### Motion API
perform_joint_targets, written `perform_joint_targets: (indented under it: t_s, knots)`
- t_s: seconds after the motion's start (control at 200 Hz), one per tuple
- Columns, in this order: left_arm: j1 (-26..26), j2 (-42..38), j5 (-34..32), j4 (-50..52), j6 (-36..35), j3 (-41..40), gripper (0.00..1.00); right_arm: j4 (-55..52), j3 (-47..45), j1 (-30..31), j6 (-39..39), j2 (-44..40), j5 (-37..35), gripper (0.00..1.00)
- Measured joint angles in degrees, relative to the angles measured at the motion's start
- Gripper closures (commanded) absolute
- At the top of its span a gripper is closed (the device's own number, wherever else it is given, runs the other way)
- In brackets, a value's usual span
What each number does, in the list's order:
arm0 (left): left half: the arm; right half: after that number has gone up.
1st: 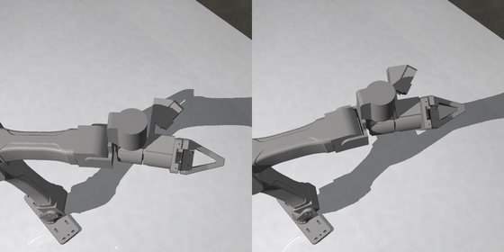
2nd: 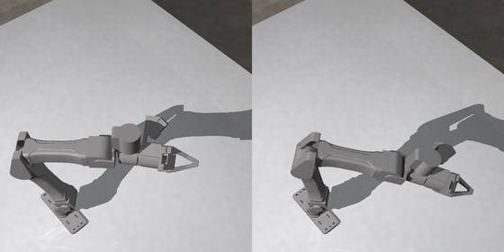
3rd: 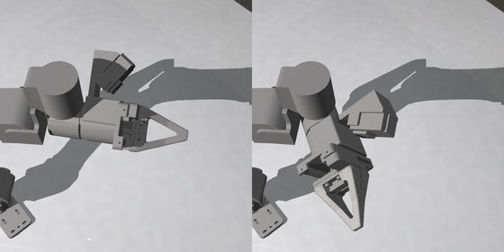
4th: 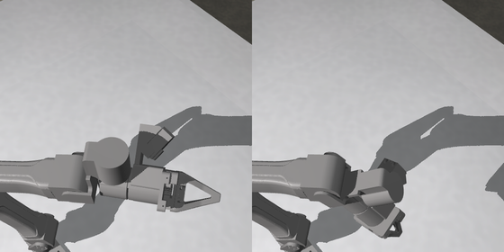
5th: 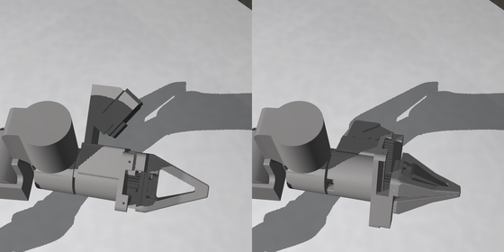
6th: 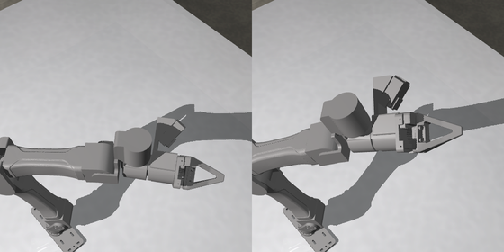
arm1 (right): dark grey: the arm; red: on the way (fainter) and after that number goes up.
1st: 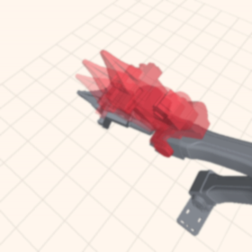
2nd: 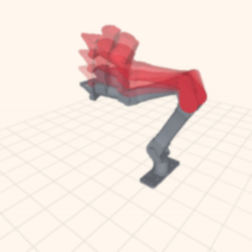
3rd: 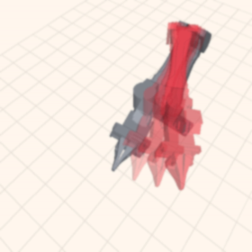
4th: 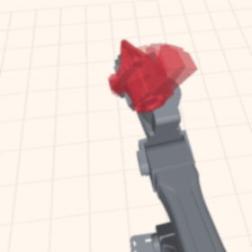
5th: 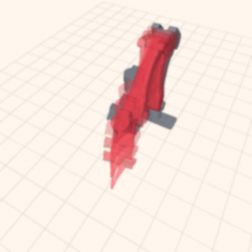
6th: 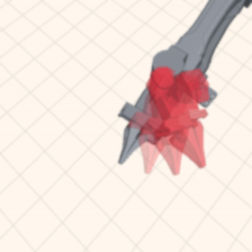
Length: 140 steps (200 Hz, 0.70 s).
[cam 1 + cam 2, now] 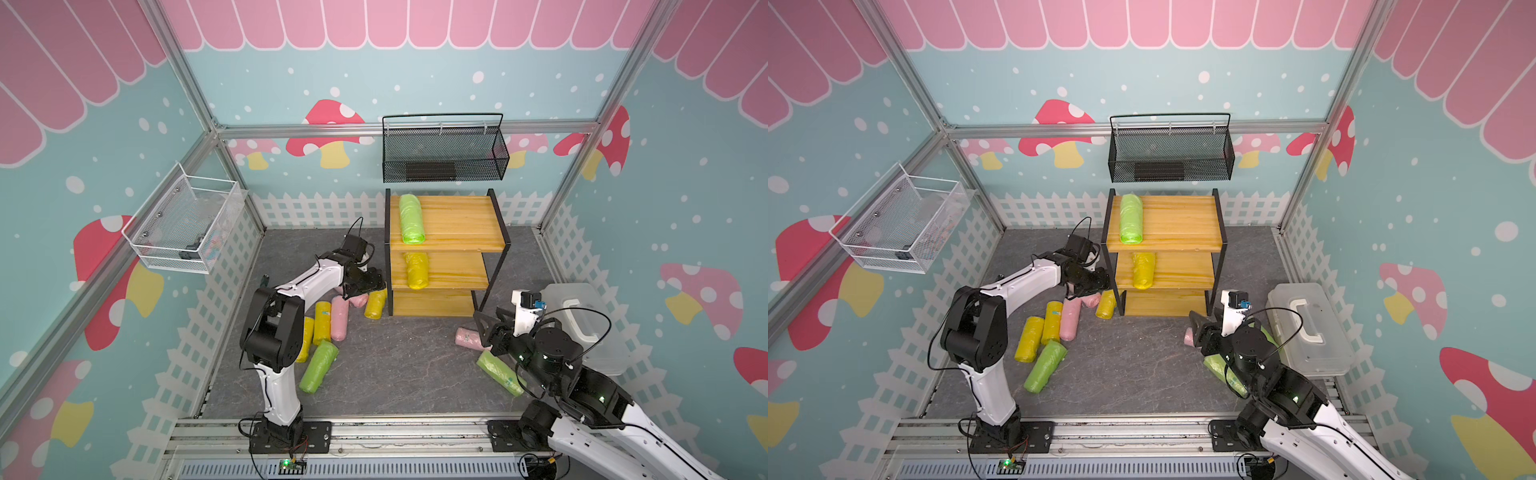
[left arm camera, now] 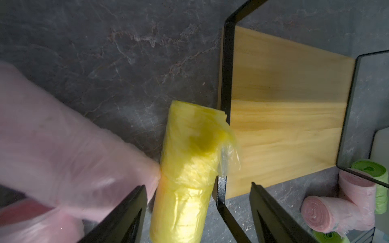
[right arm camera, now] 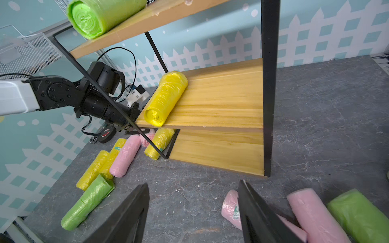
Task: Sort the rolls of trash bags by color and place them on the shelf
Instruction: Pick up the roll of trash bags from the center of the board.
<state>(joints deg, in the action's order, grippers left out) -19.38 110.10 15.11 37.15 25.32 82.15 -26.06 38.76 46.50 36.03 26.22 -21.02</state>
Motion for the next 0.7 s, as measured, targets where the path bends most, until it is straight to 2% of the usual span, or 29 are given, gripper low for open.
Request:
perform_joint_targets:
  t_s: [0.235, 0.335, 0.47, 0.59, 0.7]
  knots:
    - [-0.83, 4.74, -1.2, 0.79, -1.38, 3.54, 0.22, -5.55, 0.0, 0.0, 0.48, -1.73, -0.31, 0.3]
    - [-1.4, 6.03, -2.56, 1.27, -1.86, 4.33, 0.29, -6.64, -0.02, 0.0, 1.2, -1.88, -0.5, 0.3]
    - [-1.49, 8.13, -3.63, 2.32, -1.95, 4.48, 0.31, -7.43, -0.13, 0.0, 2.4, -1.88, -1.27, 0.3]
    - [-1.49, 9.68, -4.17, 3.02, -1.64, 4.72, 0.39, -7.82, -0.13, 0.0, 3.1, -1.62, -1.88, 0.3]
    - [-1.18, 9.75, -4.66, 3.34, -1.18, 4.79, 0.51, -8.35, -0.13, 0.0, 3.45, -1.27, -1.99, 0.3]
